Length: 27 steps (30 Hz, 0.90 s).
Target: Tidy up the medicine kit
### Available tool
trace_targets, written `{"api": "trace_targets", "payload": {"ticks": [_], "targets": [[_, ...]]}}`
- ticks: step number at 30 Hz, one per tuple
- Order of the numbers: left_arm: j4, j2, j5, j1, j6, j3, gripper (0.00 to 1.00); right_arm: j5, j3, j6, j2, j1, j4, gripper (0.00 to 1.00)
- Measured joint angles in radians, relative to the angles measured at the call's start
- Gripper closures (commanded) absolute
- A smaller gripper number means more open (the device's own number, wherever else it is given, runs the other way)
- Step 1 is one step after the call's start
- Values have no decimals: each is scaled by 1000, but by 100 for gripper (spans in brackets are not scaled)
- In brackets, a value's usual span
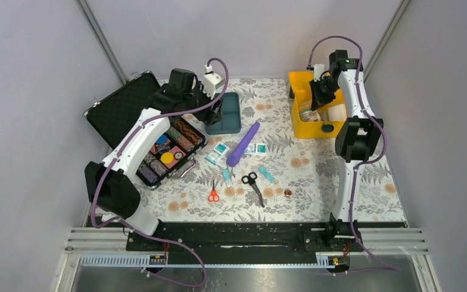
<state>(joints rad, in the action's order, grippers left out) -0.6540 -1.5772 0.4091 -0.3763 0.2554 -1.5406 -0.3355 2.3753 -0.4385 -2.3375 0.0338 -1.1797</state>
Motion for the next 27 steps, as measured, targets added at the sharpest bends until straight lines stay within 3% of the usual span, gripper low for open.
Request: {"api": "trace_targets", "payload": {"ticks": [7, 19, 22, 24, 27], "targets": [[-3, 4, -20, 0, 7, 40, 38, -27, -2, 0, -28, 0, -24, 99], [-2, 5, -32, 0, 10, 40, 33, -23, -2, 18, -95, 0, -21, 75], [-2, 4, -36, 0, 9, 40, 26, -17, -2, 24, -95, 0, -17, 69], [-2, 5, -41, 0, 5, 40, 21, -6, -2, 32, -95, 0, -15, 57], [-2, 5, -52, 0, -8, 40, 2, 9, -4, 47, -95, 0, -11, 49]]}}
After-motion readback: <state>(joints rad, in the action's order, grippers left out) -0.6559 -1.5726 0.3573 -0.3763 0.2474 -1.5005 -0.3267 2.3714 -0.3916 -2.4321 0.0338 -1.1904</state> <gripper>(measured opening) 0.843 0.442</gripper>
